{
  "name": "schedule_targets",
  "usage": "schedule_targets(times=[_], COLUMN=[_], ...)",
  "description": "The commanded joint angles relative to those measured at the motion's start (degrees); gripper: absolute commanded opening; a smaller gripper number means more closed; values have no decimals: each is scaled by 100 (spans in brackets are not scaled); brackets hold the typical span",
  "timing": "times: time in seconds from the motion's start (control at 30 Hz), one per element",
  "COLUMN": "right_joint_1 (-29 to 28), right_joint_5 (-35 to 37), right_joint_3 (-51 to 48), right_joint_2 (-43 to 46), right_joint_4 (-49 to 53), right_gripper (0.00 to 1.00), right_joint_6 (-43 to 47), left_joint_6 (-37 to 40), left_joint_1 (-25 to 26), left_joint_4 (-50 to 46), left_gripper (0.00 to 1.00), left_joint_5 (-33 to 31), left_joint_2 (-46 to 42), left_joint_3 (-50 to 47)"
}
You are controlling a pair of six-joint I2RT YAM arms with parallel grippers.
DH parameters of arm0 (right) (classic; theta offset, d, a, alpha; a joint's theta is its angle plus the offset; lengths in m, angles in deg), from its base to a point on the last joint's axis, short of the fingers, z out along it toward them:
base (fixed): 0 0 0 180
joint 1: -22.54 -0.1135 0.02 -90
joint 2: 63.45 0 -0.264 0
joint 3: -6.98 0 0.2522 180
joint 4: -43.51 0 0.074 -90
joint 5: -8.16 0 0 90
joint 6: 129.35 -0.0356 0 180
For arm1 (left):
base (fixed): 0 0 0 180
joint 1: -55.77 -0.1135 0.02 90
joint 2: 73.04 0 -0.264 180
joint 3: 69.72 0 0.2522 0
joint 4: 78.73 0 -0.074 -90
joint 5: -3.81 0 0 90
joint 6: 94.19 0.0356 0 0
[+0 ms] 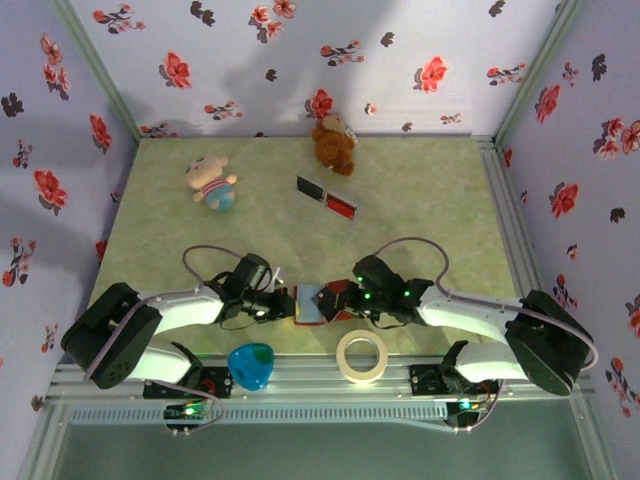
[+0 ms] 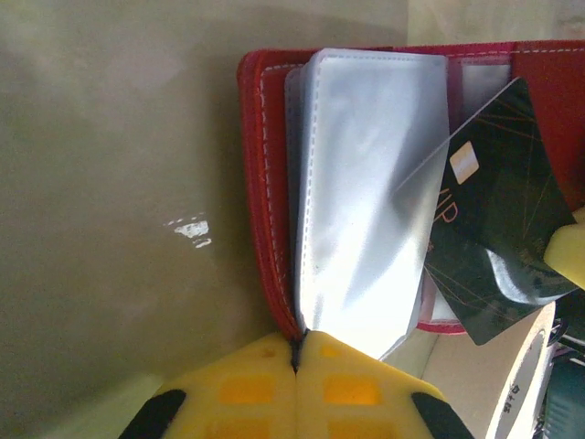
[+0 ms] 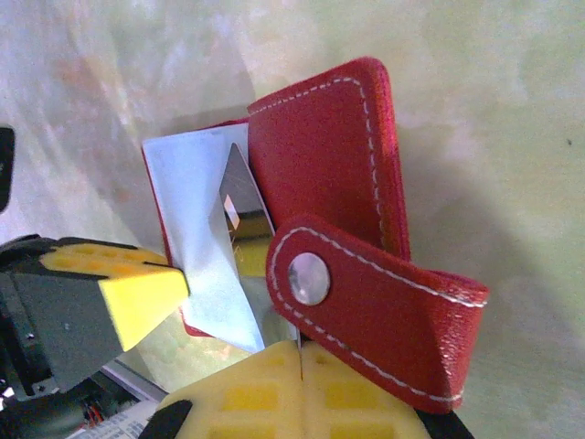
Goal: Put the credit cards into the card holder
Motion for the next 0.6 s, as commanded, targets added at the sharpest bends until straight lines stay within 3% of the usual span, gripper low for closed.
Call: schedule_targets(times=[0.0,0.13,0.33,0.47,0.57], right_joint_1=[-54,-96,-119,-121,-113], right_joint_5=[495,653,562,594,666], right_joint_3=[-190,-275,-166,70,311], right_joint_2=[-2,29,-92,20,87], right_joint_4=[-69,-241,-171,492,1024], right_gripper=[1,2,12,23,23], right_joint_6=[-304,-482,-427,-45,313], left_joint_6=[-7,-68,-78,-48,-21], left_joint_1=[116,161,212,216,214], left_joint_4=[-248,-175,-93,-91,-151], left_gripper=[5,5,5,5,5], left_joint_5=[-17,-7,12,-48,-49], left_joint_2=[194,272,430,443,475], left_joint_3=[-53,-23,16,-20,12])
